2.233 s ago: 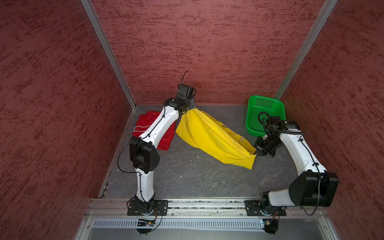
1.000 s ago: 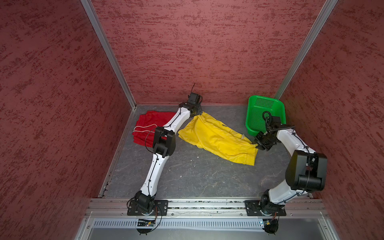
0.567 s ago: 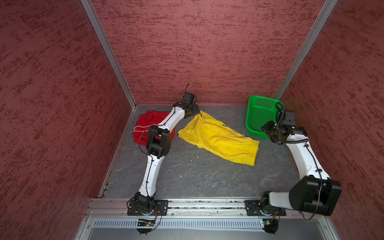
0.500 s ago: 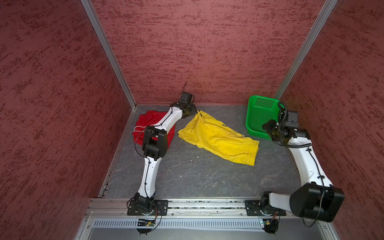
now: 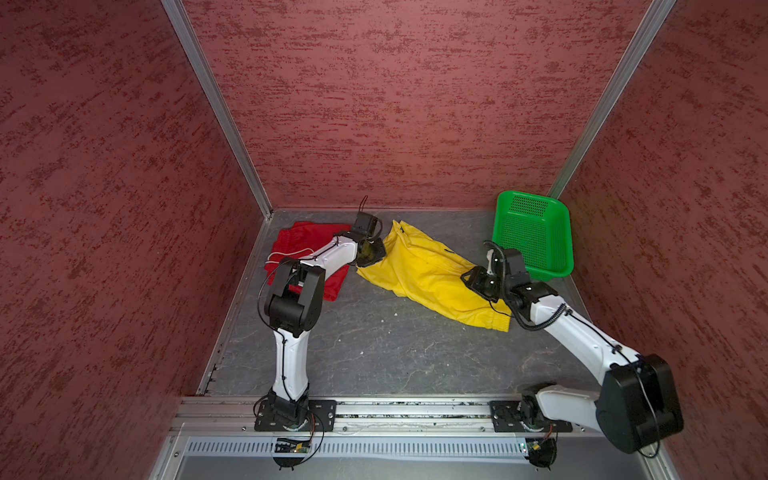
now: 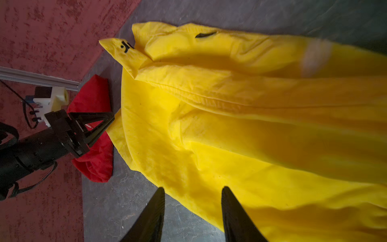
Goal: Fold and stack the shorts
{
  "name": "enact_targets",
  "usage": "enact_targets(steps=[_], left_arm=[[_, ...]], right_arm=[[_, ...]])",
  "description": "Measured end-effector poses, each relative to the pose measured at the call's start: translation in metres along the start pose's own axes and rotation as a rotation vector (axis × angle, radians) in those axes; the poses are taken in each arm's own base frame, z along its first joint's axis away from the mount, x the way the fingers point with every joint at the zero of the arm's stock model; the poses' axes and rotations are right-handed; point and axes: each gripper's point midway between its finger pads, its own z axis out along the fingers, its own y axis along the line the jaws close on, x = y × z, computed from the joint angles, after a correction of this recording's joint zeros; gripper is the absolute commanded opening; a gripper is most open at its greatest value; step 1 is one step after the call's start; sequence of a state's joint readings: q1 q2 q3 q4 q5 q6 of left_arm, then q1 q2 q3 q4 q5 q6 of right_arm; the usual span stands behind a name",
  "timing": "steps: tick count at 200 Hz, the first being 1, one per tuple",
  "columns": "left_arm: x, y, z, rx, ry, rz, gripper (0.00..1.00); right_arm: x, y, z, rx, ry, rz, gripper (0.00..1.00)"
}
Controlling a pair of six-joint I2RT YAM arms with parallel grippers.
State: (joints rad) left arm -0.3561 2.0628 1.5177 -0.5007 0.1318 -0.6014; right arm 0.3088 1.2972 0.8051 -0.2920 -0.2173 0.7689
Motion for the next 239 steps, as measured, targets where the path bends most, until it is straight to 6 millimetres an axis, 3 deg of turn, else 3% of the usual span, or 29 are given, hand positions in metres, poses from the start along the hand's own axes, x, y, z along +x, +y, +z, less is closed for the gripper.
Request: enact_targets(steps=[45,113,152,194,219,239], left_arm=[[0.019,0.028,0.013,-0.054,0.051,-0.038,0.05],[0.034,0.052,0.006,-0.073,0.057,-0.068,0.02],[0.063,0.069,-0.012,-0.094,0.08,-0.086,0.01],[0.114,0.089,-0.04,-0.119,0.119,-0.102,0.03],[0.139,0.091,-0.063,-0.109,0.129,-0.108,0.09],[0.135,0.077,-0.085,-0.054,0.087,-0.103,0.11]], right_arm=[[0.024,-0.022,0.031,0.036,0.062,0.033,0.45],[0.063,-0.083,0.032,0.209,0.119,0.072,0.45],[0.077,-0.101,0.014,0.263,0.124,0.088,0.46],[0.093,-0.114,-0.018,0.29,0.12,0.106,0.47],[0.089,-0.102,-0.036,0.25,0.094,0.098,0.47],[0.075,-0.076,-0.047,0.182,0.056,0.076,0.47]])
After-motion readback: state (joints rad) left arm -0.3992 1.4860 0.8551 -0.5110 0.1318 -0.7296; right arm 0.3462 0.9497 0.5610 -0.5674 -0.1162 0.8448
